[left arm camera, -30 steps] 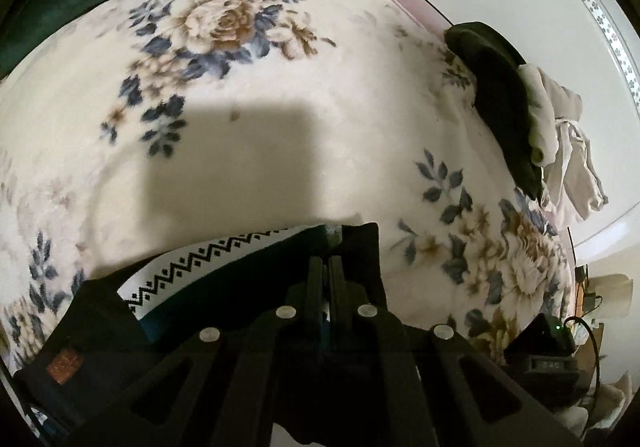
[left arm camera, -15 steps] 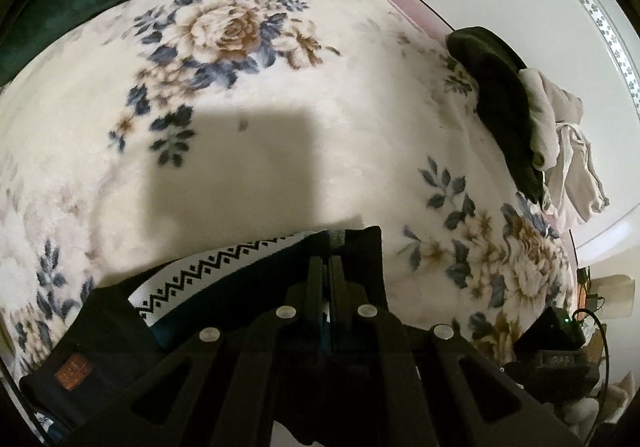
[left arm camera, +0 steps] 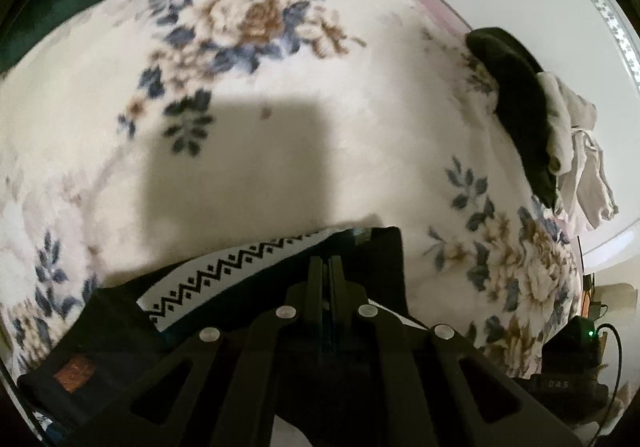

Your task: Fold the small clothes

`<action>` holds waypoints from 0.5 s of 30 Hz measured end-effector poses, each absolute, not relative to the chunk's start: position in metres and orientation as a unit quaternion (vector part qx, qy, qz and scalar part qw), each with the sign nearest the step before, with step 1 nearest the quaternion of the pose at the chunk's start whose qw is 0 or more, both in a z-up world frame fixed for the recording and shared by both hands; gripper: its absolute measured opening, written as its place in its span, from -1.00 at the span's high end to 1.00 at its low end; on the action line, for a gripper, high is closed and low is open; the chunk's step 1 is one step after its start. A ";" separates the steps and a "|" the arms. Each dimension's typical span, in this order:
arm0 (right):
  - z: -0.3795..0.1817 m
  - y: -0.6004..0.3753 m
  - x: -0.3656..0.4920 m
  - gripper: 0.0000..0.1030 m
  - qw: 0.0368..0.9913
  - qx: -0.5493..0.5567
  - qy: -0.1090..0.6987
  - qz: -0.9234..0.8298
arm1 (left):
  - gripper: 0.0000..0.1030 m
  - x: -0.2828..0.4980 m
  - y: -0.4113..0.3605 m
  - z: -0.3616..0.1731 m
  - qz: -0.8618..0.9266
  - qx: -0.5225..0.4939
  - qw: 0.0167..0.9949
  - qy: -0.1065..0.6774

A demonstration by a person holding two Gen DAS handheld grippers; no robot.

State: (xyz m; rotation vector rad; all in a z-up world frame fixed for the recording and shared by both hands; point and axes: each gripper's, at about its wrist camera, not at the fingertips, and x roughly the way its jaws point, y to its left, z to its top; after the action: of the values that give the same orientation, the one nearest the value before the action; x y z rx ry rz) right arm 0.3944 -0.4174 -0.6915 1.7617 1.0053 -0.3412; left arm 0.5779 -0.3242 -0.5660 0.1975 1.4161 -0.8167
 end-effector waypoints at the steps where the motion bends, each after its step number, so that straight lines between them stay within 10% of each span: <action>1: -0.692 -0.419 0.397 0.79 0.508 0.738 0.422 -0.138 | 0.89 0.579 -0.321 -0.565 -0.362 0.080 0.678 0.635; 7: -0.645 -0.427 0.409 -0.17 0.565 0.648 0.487 -0.155 | 0.86 0.568 -0.263 -0.519 -0.300 0.030 0.745 0.595; 12: -0.597 -0.390 0.428 -0.63 0.629 0.512 0.566 -0.148 | -0.85 0.525 -0.171 -0.477 -0.238 0.007 0.802 0.548; 15: -0.571 -0.340 0.440 -0.73 0.671 0.405 0.607 -0.128 | -0.86 0.491 -0.109 -0.471 -0.190 -0.014 0.812 0.552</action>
State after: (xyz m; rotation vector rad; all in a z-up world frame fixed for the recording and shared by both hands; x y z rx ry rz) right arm 0.4399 -0.3402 -0.5706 0.9120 1.3680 -0.2880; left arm 0.4914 -0.1094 -0.4712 -0.0305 1.1797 -0.4055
